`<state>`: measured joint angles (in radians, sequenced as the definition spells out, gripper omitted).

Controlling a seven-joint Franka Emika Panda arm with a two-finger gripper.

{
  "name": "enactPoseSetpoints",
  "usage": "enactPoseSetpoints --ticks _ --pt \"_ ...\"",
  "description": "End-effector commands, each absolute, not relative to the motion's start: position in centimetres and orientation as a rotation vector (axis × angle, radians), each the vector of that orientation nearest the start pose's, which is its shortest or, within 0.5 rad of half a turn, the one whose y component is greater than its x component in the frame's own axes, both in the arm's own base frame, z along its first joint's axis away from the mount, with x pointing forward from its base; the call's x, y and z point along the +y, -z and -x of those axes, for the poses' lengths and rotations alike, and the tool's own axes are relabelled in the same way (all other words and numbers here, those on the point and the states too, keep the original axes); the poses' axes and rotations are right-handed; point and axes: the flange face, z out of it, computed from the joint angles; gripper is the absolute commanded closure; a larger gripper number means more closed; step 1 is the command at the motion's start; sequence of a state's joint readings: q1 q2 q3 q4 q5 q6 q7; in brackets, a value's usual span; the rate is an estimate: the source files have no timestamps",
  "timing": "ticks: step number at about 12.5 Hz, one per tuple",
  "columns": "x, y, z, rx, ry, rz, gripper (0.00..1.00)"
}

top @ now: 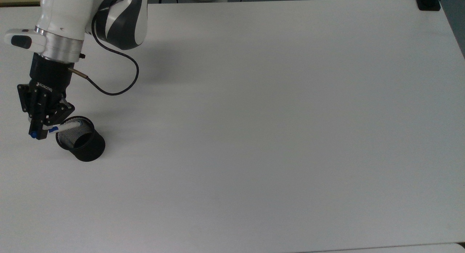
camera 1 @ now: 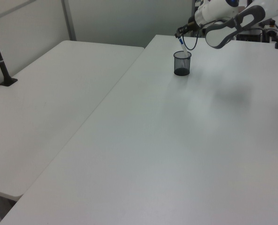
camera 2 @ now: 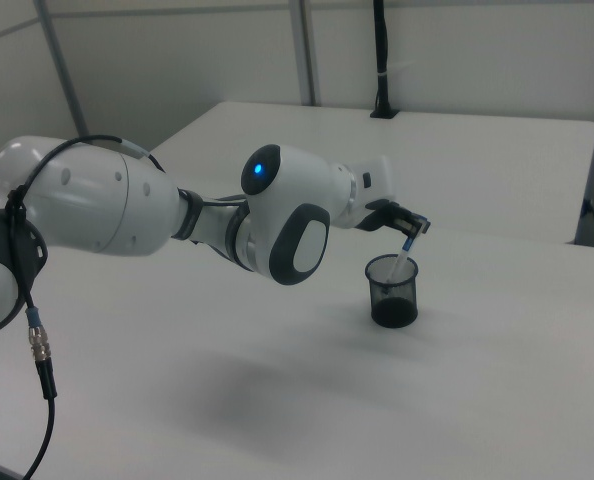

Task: Insert the marker
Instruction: 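Lower the marker into the cup and open the gripper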

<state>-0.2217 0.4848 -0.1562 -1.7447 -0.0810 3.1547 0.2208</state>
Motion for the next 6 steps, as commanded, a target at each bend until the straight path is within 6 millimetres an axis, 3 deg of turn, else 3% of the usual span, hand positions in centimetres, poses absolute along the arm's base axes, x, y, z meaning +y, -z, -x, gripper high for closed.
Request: enactPoseSetpoints --ticks 1,2,3,4,5,6 --pt "-22.5 -40.2 -67.3 0.641 1.463 2.889 0.86" --pt "-22.1 -40.2 -67.4 0.633 1.462 2.887 0.75" --pt "-22.1 -40.1 -67.4 0.631 1.458 2.891 0.56" --pt "-22.1 -39.7 -67.5 0.638 1.449 2.892 0.21" --pt "-21.7 -39.6 -67.6 0.632 1.441 2.893 0.04" --pt "-21.1 -39.7 -67.8 0.622 1.433 2.894 0.0"
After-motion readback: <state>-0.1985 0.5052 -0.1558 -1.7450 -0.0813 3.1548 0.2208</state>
